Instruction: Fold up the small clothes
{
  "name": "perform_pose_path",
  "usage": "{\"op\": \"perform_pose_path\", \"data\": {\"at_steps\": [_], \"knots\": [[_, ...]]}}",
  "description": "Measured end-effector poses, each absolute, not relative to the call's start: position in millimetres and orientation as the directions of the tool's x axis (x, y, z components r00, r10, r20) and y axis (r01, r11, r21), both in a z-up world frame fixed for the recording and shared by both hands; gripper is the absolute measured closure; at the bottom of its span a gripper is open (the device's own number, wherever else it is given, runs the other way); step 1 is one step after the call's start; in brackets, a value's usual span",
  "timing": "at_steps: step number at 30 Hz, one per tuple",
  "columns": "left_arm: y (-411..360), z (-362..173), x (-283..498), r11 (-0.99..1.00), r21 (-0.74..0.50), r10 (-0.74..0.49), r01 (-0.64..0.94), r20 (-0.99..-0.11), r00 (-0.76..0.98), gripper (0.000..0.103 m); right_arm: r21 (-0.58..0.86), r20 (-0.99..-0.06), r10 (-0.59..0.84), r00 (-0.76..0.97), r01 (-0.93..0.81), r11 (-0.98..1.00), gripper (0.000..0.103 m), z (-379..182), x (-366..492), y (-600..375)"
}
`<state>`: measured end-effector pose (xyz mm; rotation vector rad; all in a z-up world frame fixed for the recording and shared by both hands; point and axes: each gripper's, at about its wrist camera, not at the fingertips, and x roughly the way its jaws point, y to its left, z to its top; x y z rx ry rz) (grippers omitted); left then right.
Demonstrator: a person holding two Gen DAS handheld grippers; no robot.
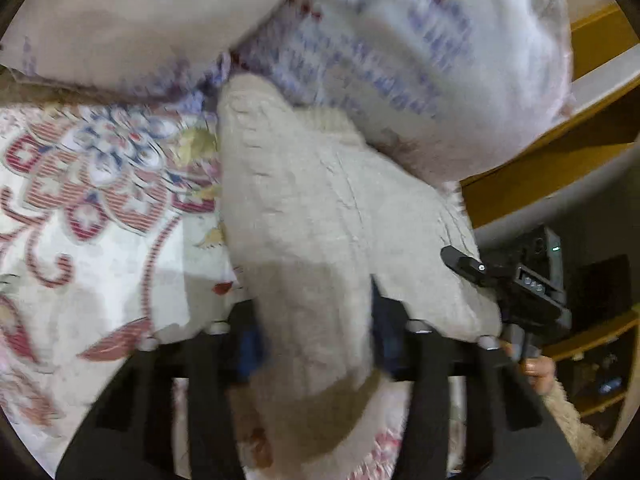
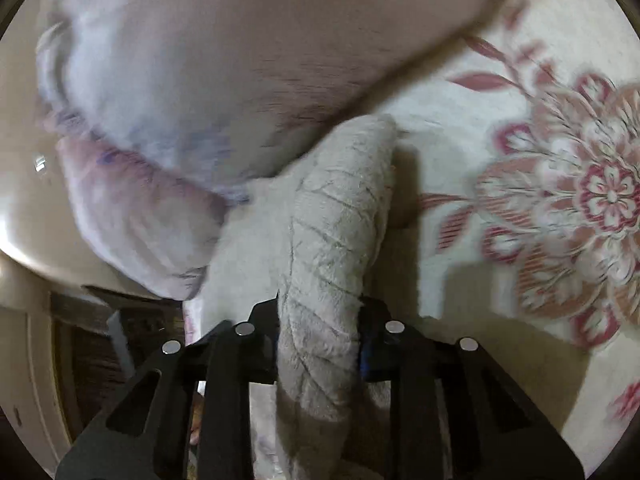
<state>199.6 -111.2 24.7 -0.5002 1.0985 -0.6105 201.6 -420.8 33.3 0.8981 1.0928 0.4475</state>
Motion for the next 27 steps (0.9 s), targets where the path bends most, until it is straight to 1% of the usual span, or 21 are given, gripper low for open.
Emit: {"op": "perform_pose_path", "data": {"at_steps": [1, 4, 5, 6, 7, 8, 9, 11, 12, 13, 14, 15, 16, 18, 19, 20, 21, 23, 24, 25, 27], "knots": [[-98, 36, 192, 0.722, -0.649, -0.689, 0.239, -0.647, 0.327, 0.066, 0.813, -0.542, 0.725, 0.425, 0.047, 0.580, 0.077, 48, 197, -409], [-58, 59, 176, 0.758, -0.577, -0.652, 0.303, -0.657, 0.378, 0.064, 0.792, -0.539, 0.746, 0.390, -0.067, 0.607, 0.078, 64, 191, -372], [-47, 61, 173, 0.790, -0.531, -0.614, 0.308, -0.684, 0.395, 0.060, 0.767, -0.566, 0.736, 0.370, -0.090, 0.635, 0.078, 63, 192, -356], [-45, 59, 174, 0.840, -0.448, -0.541, 0.306, -0.731, 0.416, 0.053, 0.744, -0.596, 0.720, 0.356, -0.093, 0.662, 0.078, 58, 194, -345], [-44, 58, 174, 0.880, -0.373, -0.470, 0.293, -0.768, 0.435, 0.050, 0.690, -0.664, 0.670, 0.333, -0.072, 0.720, 0.072, 48, 198, -331], [-43, 52, 176, 0.926, -0.269, -0.367, 0.267, -0.811, 0.456, 0.043, 0.620, -0.736, 0.599, 0.317, -0.040, 0.783, 0.065, 40, 202, -321], [-43, 49, 175, 0.939, -0.227, -0.328, 0.259, -0.817, 0.475, 0.037, 0.561, -0.780, 0.534, 0.327, -0.014, 0.827, 0.049, 36, 202, -316], [-40, 57, 163, 0.956, -0.186, -0.282, 0.225, -0.792, 0.542, 0.031, 0.444, -0.810, 0.387, 0.441, 0.029, 0.896, 0.047, 56, 190, -316], [-35, 62, 152, 0.965, -0.153, -0.251, 0.213, -0.778, 0.576, 0.022, 0.409, -0.799, 0.344, 0.493, 0.027, 0.912, 0.047, 70, 181, -316], [-33, 67, 143, 0.971, -0.120, -0.224, 0.208, -0.762, 0.607, 0.017, 0.437, -0.740, 0.361, 0.567, -0.002, 0.899, 0.047, 88, 165, -321], [-30, 72, 129, 0.977, -0.086, -0.195, 0.197, -0.741, 0.643, 0.009, 0.487, -0.688, 0.412, 0.598, -0.040, 0.872, 0.046, 98, 155, -320], [-26, 77, 117, 0.979, -0.076, -0.184, 0.188, -0.724, 0.664, 0.006, 0.551, -0.624, 0.497, 0.602, -0.111, 0.827, 0.041, 107, 142, -316], [-25, 80, 106, 0.982, -0.073, -0.174, 0.175, -0.716, 0.676, 0.002, 0.563, -0.611, 0.531, 0.587, -0.150, 0.813, 0.041, 109, 135, -307], [-7, 82, 88, 0.994, -0.046, -0.101, 0.098, -0.710, 0.697, 0.002, 0.563, -0.621, 0.583, 0.524, -0.220, 0.797, 0.040, 101, 128, -285], [-4, 80, 84, 0.994, -0.053, -0.102, 0.091, -0.711, 0.696, 0.002, 0.544, -0.664, 0.579, 0.472, -0.225, 0.808, 0.039, 88, 129, -273], [3, 77, 77, 0.993, -0.084, -0.118, 0.083, -0.716, 0.688, 0.002, 0.494, -0.730, 0.524, 0.439, -0.191, 0.848, 0.040, 74, 132, -266], [3, 73, 71, 0.991, -0.109, -0.131, 0.075, -0.724, 0.677, 0.002, 0.451, -0.767, 0.469, 0.438, -0.153, 0.879, 0.040, 62, 137, -265], [-1, 66, 61, 0.989, -0.127, -0.142, 0.070, -0.748, 0.649, 0.002, 0.402, -0.776, 0.393, 0.494, -0.093, 0.911, 0.040, 73, 136, -269], [-4, 63, 57, 0.990, -0.121, -0.140, 0.074, -0.757, 0.639, 0.002, 0.376, -0.781, 0.357, 0.512, -0.070, 0.924, 0.037, 80, 132, -271], [-8, 59, 53, 0.991, -0.110, -0.137, 0.082, -0.762, 0.633, 0.002, 0.357, -0.760, 0.339, 0.554, -0.080, 0.931, 0.021, 93, 117, -276], [-19, 53, 46, 0.992, -0.073, -0.119, 0.099, -0.769, 0.628, 0.002, 0.297, -0.722, 0.285, 0.630, -0.090, 0.951, 0.005, 108, 86, -283]]}}
